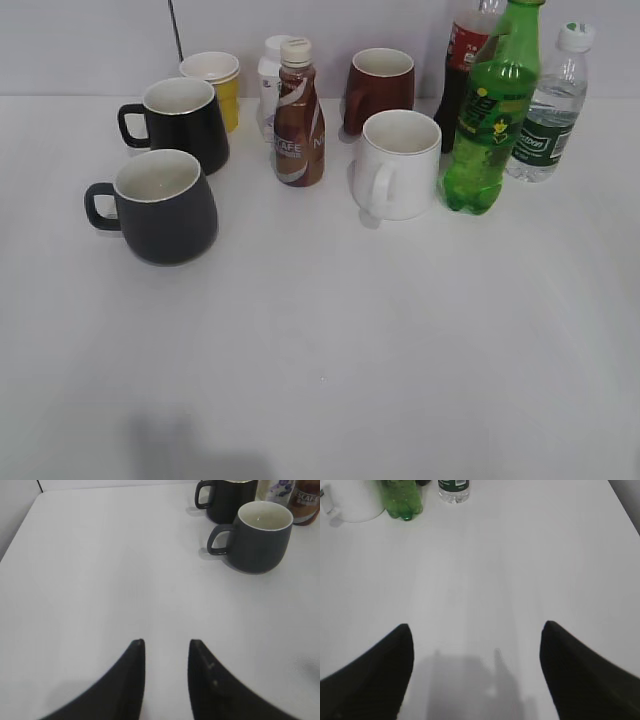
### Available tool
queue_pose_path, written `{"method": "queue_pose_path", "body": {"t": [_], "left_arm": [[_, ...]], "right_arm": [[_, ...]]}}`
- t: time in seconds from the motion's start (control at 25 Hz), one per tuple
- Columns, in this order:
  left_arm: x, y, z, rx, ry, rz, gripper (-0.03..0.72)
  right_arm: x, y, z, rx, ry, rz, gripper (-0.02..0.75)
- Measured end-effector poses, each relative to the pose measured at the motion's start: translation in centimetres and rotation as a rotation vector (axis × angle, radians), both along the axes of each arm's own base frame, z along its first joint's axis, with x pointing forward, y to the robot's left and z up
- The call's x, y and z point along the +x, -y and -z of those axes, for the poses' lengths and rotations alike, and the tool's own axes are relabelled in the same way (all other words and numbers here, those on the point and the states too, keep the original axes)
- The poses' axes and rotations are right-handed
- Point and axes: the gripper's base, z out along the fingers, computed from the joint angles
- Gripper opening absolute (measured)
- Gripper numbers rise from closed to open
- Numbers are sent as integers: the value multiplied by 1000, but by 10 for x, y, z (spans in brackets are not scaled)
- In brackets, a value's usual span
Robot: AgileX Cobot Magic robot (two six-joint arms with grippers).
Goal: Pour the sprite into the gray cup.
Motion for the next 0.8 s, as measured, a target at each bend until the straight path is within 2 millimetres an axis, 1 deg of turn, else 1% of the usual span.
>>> {"method": "queue_pose_path", "body": {"t": [0.8], "left_arm": [[0, 0, 0, 0, 0, 0, 234]], "right_arm": [[0, 0, 0, 0, 0, 0, 589]]}}
